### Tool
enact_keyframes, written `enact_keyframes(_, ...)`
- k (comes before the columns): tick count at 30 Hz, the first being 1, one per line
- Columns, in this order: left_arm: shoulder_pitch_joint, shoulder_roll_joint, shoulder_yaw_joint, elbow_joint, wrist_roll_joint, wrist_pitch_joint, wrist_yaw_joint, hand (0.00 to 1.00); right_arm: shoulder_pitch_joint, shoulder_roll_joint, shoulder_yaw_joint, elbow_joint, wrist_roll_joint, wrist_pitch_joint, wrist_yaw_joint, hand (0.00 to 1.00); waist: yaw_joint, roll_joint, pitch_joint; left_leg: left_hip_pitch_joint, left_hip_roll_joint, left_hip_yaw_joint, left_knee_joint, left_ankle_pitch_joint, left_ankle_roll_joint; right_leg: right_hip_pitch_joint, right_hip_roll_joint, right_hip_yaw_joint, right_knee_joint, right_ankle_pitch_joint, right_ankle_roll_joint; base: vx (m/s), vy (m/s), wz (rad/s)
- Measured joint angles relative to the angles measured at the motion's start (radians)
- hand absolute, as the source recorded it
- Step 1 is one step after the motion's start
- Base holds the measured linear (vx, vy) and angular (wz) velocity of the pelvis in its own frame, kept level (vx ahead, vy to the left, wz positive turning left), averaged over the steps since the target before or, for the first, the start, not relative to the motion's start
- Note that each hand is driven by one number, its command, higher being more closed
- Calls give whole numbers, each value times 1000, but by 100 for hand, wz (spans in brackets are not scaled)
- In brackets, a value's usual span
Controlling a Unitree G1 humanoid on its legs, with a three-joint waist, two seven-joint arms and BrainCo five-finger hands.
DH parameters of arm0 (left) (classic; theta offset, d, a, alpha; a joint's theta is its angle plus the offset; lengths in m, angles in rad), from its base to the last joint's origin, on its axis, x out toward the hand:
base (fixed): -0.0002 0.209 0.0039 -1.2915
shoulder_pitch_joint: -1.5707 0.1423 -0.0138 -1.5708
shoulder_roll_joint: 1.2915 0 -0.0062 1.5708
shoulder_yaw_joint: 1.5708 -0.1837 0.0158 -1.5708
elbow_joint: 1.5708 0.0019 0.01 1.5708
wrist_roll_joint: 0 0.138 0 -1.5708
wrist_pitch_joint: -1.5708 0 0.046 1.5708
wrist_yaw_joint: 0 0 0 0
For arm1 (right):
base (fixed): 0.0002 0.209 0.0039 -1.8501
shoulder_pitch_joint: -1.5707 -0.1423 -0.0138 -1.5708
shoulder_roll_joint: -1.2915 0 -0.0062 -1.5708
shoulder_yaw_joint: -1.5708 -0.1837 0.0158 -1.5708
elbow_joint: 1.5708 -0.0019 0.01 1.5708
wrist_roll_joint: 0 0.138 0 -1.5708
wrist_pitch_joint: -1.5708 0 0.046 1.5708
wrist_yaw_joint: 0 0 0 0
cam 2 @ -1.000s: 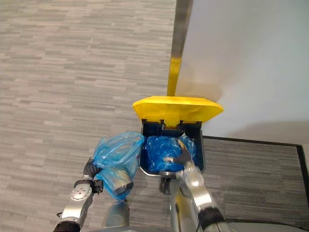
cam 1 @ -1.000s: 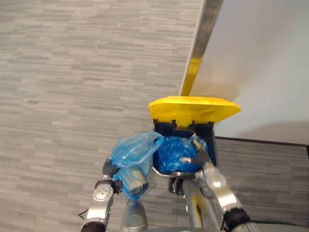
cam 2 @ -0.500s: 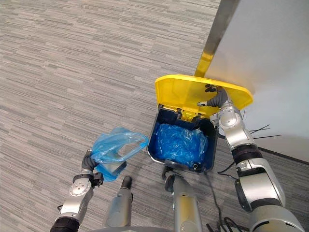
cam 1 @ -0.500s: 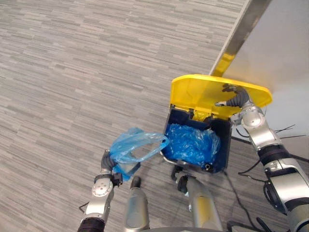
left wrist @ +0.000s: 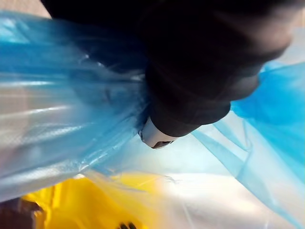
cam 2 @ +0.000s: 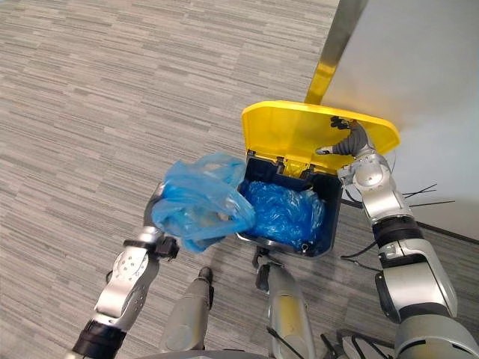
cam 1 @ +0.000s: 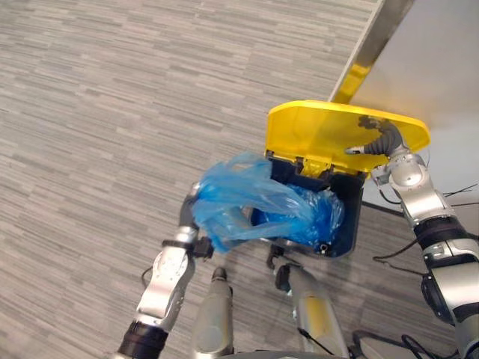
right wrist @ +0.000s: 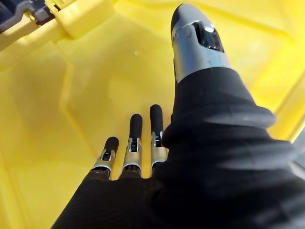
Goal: Gather rubbish on tea table into small bin, then transfer packed bag to large trash can.
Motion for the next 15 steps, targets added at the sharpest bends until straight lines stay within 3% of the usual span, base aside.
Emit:
enact_keyframes(6,-259,-30,-117,92,40,-5,32,100,-80,1,84,-1,20,-1,6,0,-24,-7,34,15,5,55,4,1,-2,-2,15,39,-15,13,9,-82,-4,-24)
enact_keyframes(9,-361,-39,-117,264,117,2,61,100,-153,1,124,-12,18,-3,6,0,-49,-20,67,12,3,87,4,1,-2,-12,20,65,-36,39,11,-80,7,-32)
enact_keyframes(13,-466,-38,-117,524,222,51,91,100,-247,0,156,-89,17,-17,4,0,-77,-50,148,-8,10,131,9,1,-1,-31,45,101,-86,68,31,-54,-12,-44)
enact_keyframes(15,-506,-49,-119,624,247,69,92,100,-281,-1,176,-105,17,-23,-1,0,-89,-54,153,-42,16,148,24,-5,8,-66,51,117,-89,77,31,-46,-12,-33)
